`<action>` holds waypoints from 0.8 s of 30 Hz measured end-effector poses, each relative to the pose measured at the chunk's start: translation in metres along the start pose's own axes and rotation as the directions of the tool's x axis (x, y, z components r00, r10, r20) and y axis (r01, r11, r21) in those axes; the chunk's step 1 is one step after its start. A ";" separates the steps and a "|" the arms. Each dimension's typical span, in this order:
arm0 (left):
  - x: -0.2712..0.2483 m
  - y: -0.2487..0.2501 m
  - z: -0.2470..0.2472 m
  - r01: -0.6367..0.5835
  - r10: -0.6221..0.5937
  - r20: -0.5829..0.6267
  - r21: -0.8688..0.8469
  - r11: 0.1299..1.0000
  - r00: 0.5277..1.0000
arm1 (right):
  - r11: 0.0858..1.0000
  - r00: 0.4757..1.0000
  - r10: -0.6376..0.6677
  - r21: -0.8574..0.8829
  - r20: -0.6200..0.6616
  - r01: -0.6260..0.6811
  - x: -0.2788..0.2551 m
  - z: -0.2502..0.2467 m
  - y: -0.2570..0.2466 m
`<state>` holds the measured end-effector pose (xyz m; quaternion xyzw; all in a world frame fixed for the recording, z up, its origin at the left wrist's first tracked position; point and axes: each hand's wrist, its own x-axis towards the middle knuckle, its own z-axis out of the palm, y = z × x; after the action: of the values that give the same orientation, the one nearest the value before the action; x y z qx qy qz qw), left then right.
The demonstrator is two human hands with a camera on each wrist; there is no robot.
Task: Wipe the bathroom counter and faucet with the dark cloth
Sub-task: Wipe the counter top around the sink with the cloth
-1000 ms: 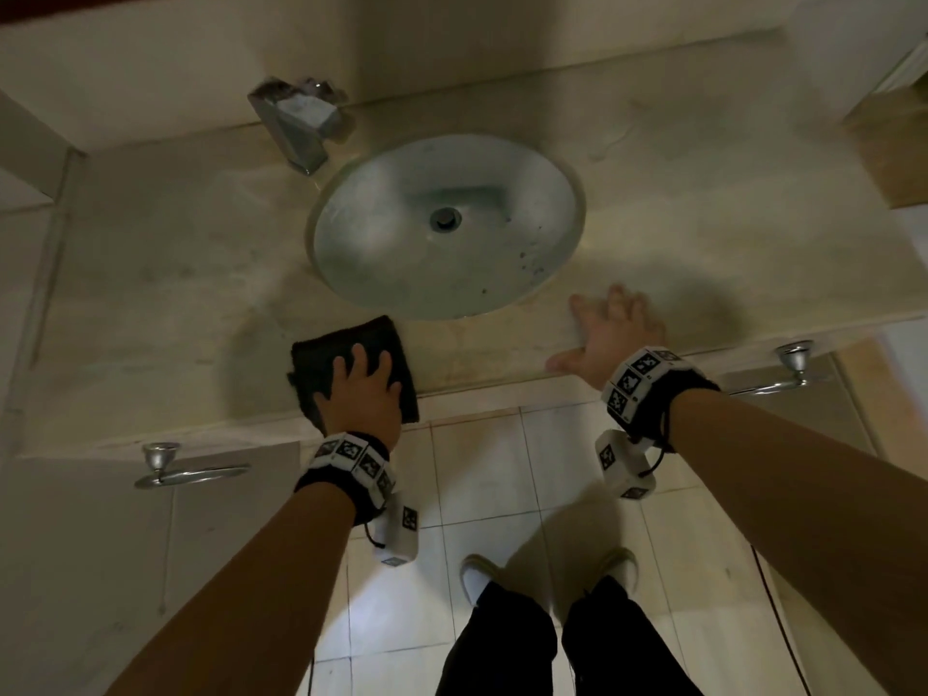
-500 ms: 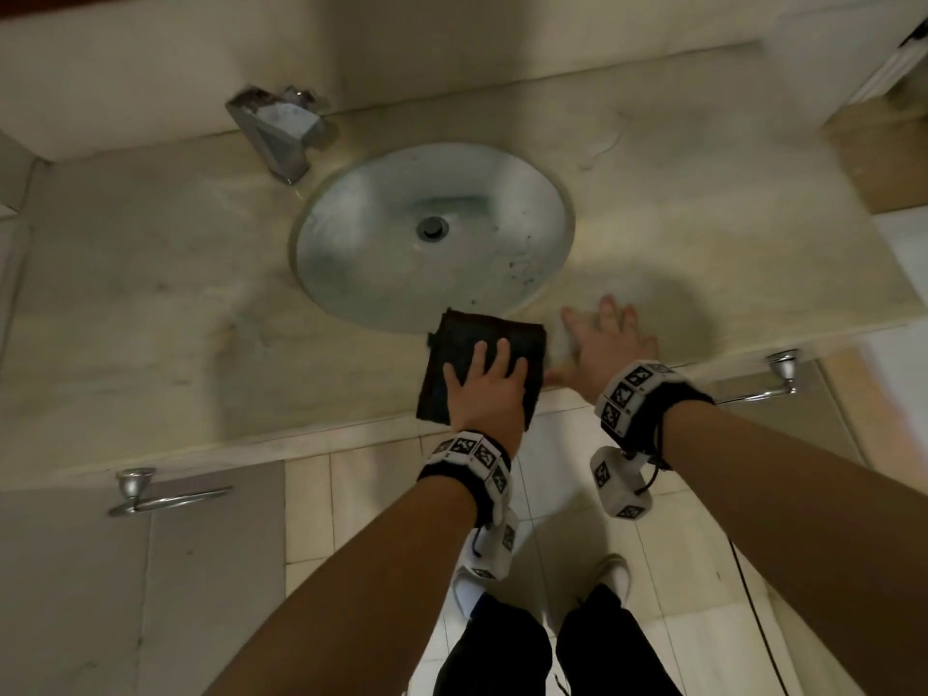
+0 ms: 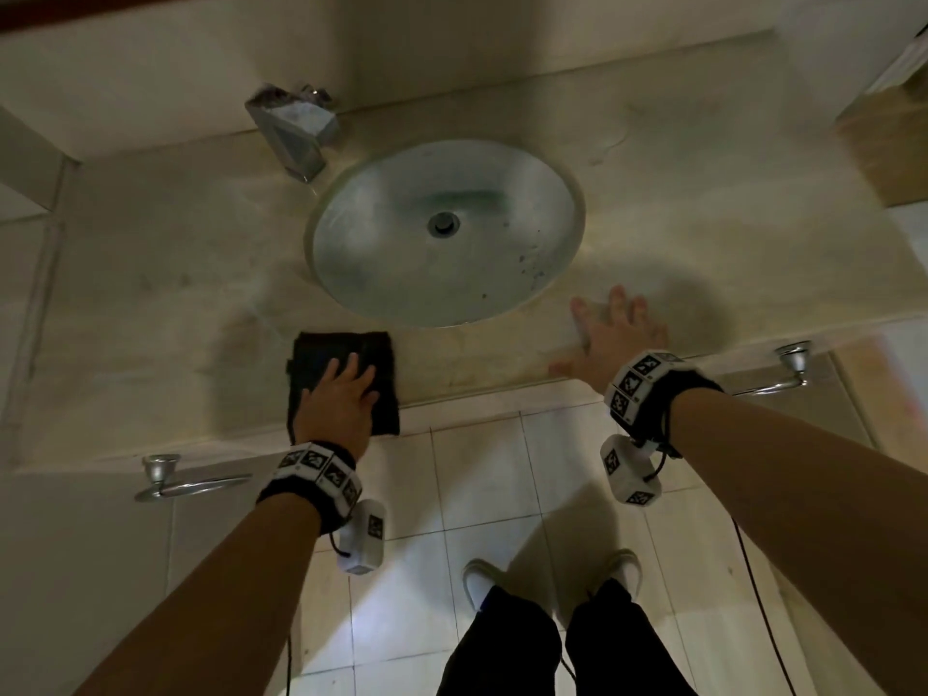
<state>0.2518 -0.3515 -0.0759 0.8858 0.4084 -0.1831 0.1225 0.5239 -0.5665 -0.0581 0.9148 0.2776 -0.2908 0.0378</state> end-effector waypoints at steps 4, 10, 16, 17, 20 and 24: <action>0.001 0.005 0.000 0.054 -0.054 0.001 0.051 0.997 0.999 | 0.999 1.000 -0.010 0.032 0.017 0.009 -0.001 -0.002 0.000; -0.008 0.067 0.001 -0.047 0.051 -0.024 0.149 0.988 0.998 | 0.999 0.999 -0.019 0.045 0.038 0.017 0.000 -0.005 -0.001; -0.018 0.173 0.013 -0.294 0.290 0.053 0.151 0.944 0.956 | 0.999 1.000 -0.016 0.048 0.025 0.015 0.003 -0.002 0.001; -0.020 0.181 0.014 -0.318 0.314 0.053 0.148 0.936 0.948 | 0.999 1.000 -0.015 0.048 0.012 0.014 0.003 -0.001 0.002; -0.020 0.175 0.016 -0.368 0.366 0.041 0.128 0.921 0.930 | 0.998 1.000 -0.019 0.056 0.001 0.019 0.002 -0.001 0.002; -0.015 0.138 0.008 -0.328 0.326 0.040 0.093 0.940 0.945 | 0.998 0.999 -0.034 0.053 0.003 0.034 -0.001 -0.003 0.005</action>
<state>0.3474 -0.4524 -0.0680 0.9440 0.2447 -0.1909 0.1123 0.5274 -0.5710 -0.0555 0.9101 0.2851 -0.3005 0.0094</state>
